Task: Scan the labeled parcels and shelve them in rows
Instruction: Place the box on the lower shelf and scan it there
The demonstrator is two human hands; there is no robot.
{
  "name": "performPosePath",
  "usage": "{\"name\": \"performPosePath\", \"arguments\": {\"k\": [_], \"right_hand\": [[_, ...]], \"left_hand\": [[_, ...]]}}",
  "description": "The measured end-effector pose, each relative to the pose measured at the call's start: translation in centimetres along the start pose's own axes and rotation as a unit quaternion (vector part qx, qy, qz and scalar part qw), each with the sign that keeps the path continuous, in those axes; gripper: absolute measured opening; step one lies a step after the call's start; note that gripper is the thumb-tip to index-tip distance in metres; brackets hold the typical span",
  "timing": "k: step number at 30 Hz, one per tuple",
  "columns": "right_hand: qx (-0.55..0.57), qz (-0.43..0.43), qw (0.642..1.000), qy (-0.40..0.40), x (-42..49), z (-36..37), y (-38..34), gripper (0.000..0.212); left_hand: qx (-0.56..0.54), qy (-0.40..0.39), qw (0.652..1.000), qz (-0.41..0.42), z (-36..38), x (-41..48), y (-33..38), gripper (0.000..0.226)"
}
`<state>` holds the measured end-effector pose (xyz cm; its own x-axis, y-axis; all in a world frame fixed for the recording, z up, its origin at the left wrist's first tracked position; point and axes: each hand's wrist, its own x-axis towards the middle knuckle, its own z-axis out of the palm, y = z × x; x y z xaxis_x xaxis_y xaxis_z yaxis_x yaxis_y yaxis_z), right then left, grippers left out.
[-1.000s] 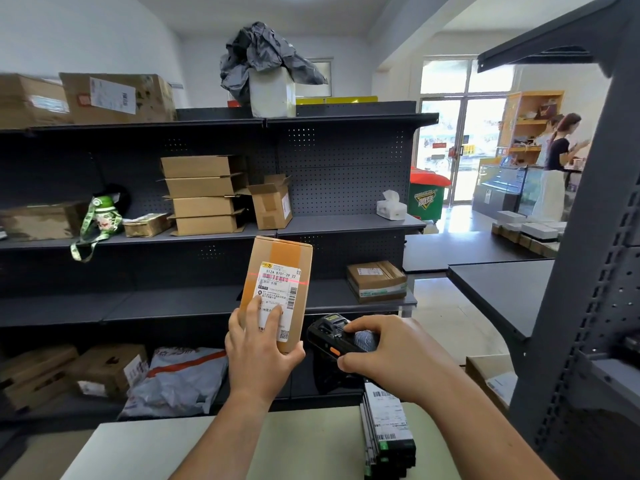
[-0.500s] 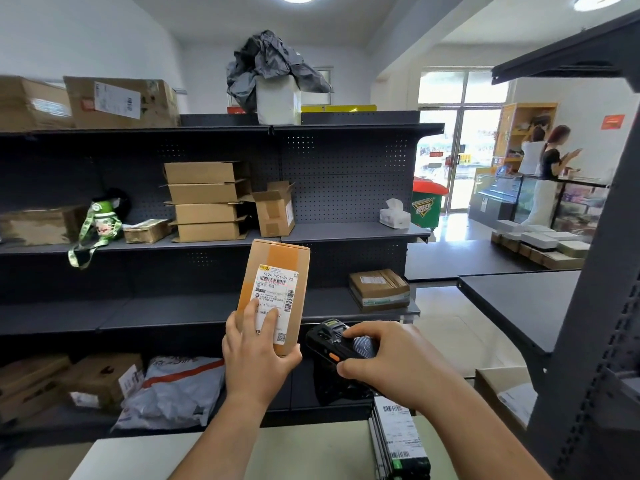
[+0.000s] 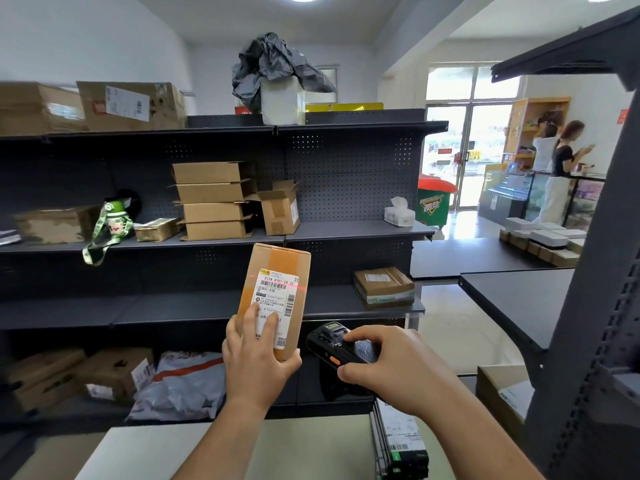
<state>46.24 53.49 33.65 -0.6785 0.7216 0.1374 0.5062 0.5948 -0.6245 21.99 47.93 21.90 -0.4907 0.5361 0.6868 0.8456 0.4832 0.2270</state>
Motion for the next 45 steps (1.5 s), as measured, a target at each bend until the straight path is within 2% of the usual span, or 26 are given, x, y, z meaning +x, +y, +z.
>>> {"name": "performPosePath", "arguments": {"k": [9, 14, 17, 22, 27, 32, 41, 45], "right_hand": [[-0.010, 0.008, 1.000, -0.028, -5.1, 0.3, 1.1, 0.050], [0.011, 0.023, 1.000, -0.003, -10.3, 1.0, 0.2, 0.051], [-0.015, 0.041, 0.998, 0.048, -14.7, 1.8, -0.1, 0.051], [-0.043, 0.086, 0.979, 0.180, -24.1, 4.1, 1.7, 0.055], [-0.073, 0.141, 0.951, 0.264, -33.9, 2.4, 4.0, 0.058], [-0.049, 0.160, 0.919, 0.357, -43.8, -1.9, 7.8, 0.057], [-0.037, 0.229, 0.857, 0.460, -61.5, -13.2, 18.5, 0.052], [-0.039, 0.267, 0.832, 0.485, -66.8, -17.8, 24.3, 0.051]], "left_hand": [[0.027, -0.018, 0.999, -0.012, -3.6, -5.4, 1.0, 0.073], [-0.016, -0.033, 0.999, -0.008, -7.2, -8.7, 1.4, 0.073], [-0.081, -0.055, 0.995, -0.001, -9.3, -10.9, 1.8, 0.073], [-0.204, -0.095, 0.974, 0.032, -13.9, -16.9, 5.8, 0.074], [-0.273, -0.123, 0.949, 0.093, -18.5, -22.2, 12.3, 0.074], [-0.328, -0.140, 0.922, 0.153, -22.4, -27.0, 21.3, 0.071], [-0.396, -0.146, 0.864, 0.274, -27.8, -36.0, 43.6, 0.075], [-0.413, -0.190, 0.837, 0.304, -27.5, -39.7, 53.4, 0.076]]}}
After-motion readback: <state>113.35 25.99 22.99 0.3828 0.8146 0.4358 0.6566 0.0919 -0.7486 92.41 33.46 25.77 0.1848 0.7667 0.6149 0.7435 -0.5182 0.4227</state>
